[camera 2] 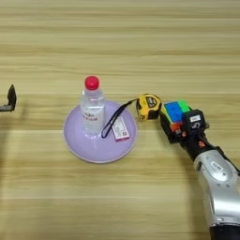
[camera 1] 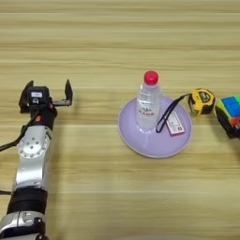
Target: Move the objects on the table
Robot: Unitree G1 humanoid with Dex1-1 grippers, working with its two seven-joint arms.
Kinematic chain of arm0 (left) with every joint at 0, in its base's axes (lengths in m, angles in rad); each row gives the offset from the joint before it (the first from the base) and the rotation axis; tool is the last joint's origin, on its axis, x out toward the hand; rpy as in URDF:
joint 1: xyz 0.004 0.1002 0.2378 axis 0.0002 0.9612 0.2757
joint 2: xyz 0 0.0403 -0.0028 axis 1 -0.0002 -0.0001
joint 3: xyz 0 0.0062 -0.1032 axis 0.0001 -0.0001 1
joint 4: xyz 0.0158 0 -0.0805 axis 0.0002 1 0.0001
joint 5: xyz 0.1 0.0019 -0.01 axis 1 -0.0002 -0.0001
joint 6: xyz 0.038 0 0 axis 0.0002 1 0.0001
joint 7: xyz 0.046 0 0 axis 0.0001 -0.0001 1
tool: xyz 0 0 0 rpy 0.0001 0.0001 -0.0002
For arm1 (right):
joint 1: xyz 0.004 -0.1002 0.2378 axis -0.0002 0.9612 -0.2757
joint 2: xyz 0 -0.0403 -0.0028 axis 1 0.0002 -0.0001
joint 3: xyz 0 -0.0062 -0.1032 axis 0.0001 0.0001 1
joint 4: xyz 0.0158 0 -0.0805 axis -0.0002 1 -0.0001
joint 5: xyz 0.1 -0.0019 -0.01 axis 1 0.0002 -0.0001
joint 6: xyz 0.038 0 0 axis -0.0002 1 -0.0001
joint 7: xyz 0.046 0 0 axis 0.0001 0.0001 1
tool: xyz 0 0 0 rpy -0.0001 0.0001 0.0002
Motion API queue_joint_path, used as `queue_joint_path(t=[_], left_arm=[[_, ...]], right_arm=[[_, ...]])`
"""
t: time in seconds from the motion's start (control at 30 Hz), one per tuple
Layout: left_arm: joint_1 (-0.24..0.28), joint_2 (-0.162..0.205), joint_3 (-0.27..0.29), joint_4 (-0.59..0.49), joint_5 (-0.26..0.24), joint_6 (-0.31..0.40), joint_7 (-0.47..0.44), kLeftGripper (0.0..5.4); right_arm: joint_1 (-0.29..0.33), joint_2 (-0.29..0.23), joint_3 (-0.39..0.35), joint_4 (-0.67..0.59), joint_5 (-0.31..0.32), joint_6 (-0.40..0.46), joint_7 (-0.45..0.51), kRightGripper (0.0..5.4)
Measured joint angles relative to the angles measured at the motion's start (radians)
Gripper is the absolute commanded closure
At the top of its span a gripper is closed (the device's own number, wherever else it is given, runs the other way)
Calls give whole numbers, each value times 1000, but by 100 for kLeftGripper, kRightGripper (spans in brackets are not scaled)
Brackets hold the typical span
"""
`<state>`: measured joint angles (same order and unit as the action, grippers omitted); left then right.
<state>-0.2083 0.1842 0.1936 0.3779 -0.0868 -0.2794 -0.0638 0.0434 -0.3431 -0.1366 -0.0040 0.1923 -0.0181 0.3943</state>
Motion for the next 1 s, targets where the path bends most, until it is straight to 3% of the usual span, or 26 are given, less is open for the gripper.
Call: queue_joint_path(t=[0.2,0.47,0.77,1.0], left_arm=[[0,0,0,0,0,0,1,0],[0,0,0,0,0,1,1,0],[0,0,-1,0,0,1,1,0],[1,0,-2,0,1,1,1,0]], right_arm=[[78,-5,75,-255,70,120,79,202],[136,-14,213,-480,56,196,108,202],[100,24,410,-562,28,254,111,202],[-10,129,563,-469,-42,274,71,202]])
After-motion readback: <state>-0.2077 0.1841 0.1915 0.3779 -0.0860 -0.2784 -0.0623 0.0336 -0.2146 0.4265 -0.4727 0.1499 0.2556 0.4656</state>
